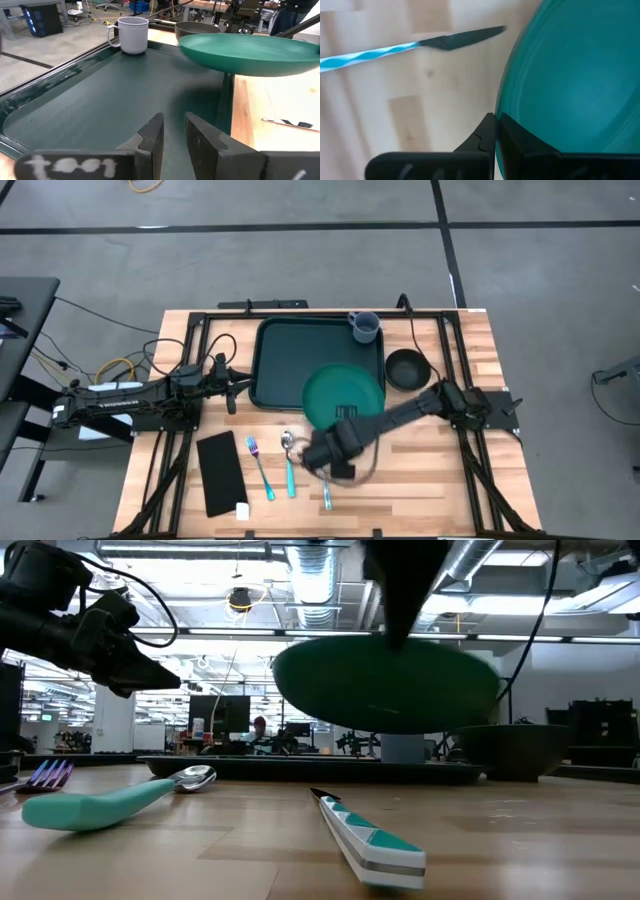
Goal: Set up tray
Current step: Put the green plate on the black tray at the bottom of the gray mug, then put the black bowl on top of the green plate
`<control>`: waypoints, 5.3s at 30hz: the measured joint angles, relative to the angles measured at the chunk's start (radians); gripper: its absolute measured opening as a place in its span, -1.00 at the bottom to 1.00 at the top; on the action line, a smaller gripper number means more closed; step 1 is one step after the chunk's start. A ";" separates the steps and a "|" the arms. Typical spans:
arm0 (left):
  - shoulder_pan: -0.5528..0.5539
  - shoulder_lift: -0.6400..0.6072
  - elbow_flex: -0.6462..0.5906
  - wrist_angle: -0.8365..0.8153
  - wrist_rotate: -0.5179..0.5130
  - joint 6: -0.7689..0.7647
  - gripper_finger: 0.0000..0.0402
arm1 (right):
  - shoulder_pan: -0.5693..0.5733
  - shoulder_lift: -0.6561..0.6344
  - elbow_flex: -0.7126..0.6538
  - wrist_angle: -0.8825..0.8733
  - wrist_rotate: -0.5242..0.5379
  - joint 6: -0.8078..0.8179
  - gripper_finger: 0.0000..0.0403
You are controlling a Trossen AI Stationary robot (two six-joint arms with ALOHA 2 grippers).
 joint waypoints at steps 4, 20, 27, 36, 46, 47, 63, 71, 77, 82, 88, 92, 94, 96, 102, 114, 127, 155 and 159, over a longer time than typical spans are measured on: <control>0.000 0.000 0.000 0.000 0.000 0.000 -0.67 | -0.090 0.000 0.000 0.004 0.001 -0.054 -1.00; 0.000 0.000 0.000 0.000 0.000 0.000 -0.67 | -0.304 -0.001 -0.117 0.146 -0.056 -0.028 -1.00; 0.000 0.000 0.000 0.000 0.000 0.000 -0.67 | -0.345 -0.001 -0.118 0.189 -0.100 0.008 -1.00; 0.000 0.000 0.000 0.000 0.000 0.000 -0.67 | -0.386 0.009 -0.118 0.219 -0.156 0.026 -1.00; 0.000 0.000 0.000 0.000 0.000 0.000 -0.67 | -0.399 0.008 -0.118 0.233 -0.161 0.026 -0.92; 0.000 0.000 0.000 0.000 0.000 0.000 -0.67 | -0.402 0.008 -0.124 0.242 -0.162 0.026 -0.91; 0.000 0.000 0.000 0.000 0.000 0.000 -0.67 | -0.413 0.008 -0.220 0.330 -0.194 0.112 -0.80; 0.000 0.000 0.000 0.000 0.000 0.000 -0.67 | -0.413 0.008 -0.214 0.390 -0.189 0.131 -0.61; 0.000 0.000 0.000 0.000 0.000 0.000 -0.67 | -0.415 0.008 -0.102 0.381 -0.214 0.126 -0.47; 0.000 0.000 0.000 0.000 0.000 0.000 -0.67 | -0.413 0.008 0.064 0.322 -0.215 0.125 -0.41; 0.000 0.000 0.000 0.000 0.000 0.000 -0.67 | -0.359 0.008 0.207 0.248 -0.212 0.047 -0.40; 0.000 0.000 0.000 0.000 0.000 0.000 -0.67 | -0.310 -0.004 0.200 0.169 -0.179 -0.009 -0.41; 0.000 0.000 0.000 0.000 0.000 0.000 -0.67 | -0.290 -0.005 0.199 0.096 -0.139 -0.011 -0.41; 0.000 0.000 0.000 0.000 0.000 0.000 -0.67 | -0.273 -0.006 0.199 0.000 -0.063 -0.010 -0.41; 0.000 0.000 0.000 0.000 0.000 0.000 -0.67 | -0.262 -0.053 0.159 -0.072 0.058 -0.010 -0.41; 0.000 0.001 0.000 0.000 0.000 0.000 -0.67 | -0.219 -0.474 -0.272 0.094 0.230 0.125 -0.41; 0.000 0.001 0.000 0.000 0.000 0.000 -0.67 | -0.268 -0.892 -0.816 0.234 0.120 0.631 -0.41; 0.000 0.002 0.000 0.000 0.000 0.000 -0.67 | -0.360 -0.593 -0.862 0.102 0.055 0.298 -0.41; 0.000 0.002 0.000 0.000 0.000 0.000 -0.67 | -0.374 -0.561 -0.862 0.101 0.063 0.279 -0.41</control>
